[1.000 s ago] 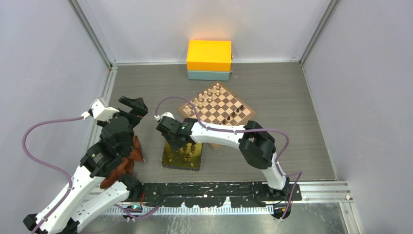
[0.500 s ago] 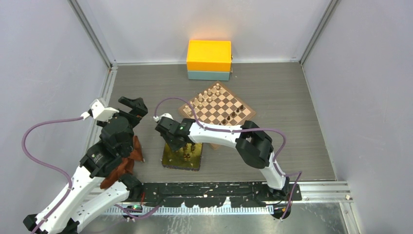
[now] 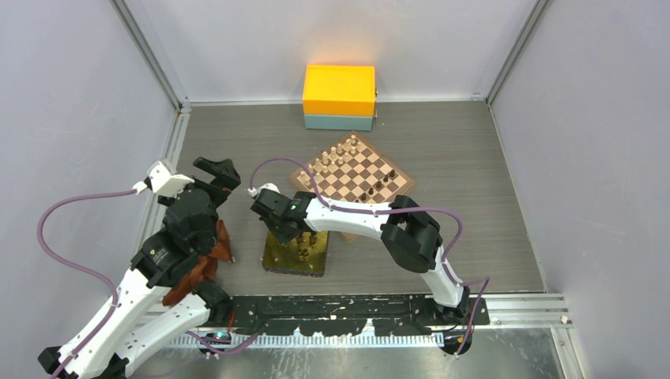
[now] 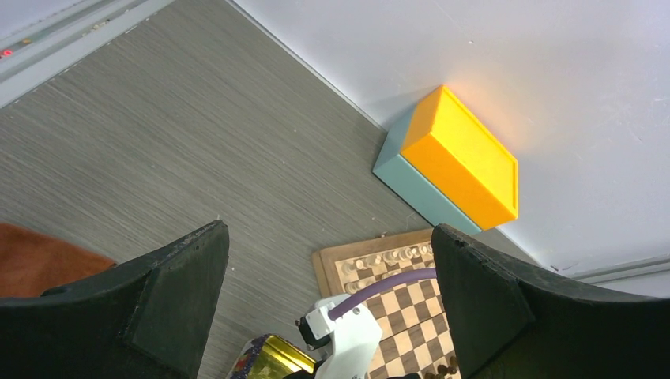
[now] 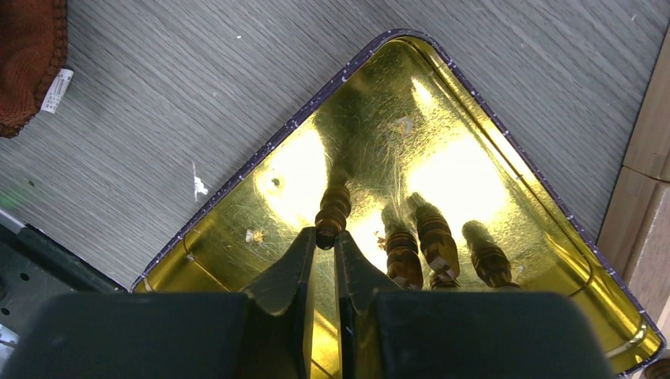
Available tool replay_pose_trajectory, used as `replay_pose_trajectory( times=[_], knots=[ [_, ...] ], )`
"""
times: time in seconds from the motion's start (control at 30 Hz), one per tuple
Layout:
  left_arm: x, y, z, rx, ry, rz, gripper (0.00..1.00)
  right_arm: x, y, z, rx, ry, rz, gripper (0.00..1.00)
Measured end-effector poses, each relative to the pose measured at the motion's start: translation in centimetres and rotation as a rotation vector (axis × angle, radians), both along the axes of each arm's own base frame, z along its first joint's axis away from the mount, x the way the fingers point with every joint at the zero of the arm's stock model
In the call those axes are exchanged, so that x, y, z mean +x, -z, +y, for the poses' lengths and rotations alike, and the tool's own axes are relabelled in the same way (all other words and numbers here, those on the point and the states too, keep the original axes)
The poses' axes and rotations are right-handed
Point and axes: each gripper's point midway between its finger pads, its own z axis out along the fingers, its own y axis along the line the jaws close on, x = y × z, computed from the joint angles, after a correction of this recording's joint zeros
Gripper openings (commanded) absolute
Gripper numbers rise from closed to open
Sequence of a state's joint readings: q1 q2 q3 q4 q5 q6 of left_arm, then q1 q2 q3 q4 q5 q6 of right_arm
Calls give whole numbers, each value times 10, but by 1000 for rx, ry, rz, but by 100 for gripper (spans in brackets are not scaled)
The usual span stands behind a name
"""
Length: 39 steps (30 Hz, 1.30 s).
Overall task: Set up the chess pieces on the board
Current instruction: Pick up the chess piece from the storage box.
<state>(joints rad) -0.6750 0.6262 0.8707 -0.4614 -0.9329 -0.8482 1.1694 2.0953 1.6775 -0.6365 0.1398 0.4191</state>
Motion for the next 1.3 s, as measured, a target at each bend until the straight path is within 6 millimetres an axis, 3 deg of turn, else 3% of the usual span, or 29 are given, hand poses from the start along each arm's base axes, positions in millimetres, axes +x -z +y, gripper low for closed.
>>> replay_pose_trajectory(
  times=[0.17, 0.87, 1.3],
  knots=[
    [0, 1, 0, 1, 0, 1, 100, 0, 0, 0, -2, -2, -2, 1],
    [-2, 1, 10, 5, -51, -3, 100, 15, -6, -6, -20, 23, -83, 1],
    [-3, 5, 15, 25, -81, 12, 100, 39, -41, -12, 28, 71, -176, 1]
  ],
)
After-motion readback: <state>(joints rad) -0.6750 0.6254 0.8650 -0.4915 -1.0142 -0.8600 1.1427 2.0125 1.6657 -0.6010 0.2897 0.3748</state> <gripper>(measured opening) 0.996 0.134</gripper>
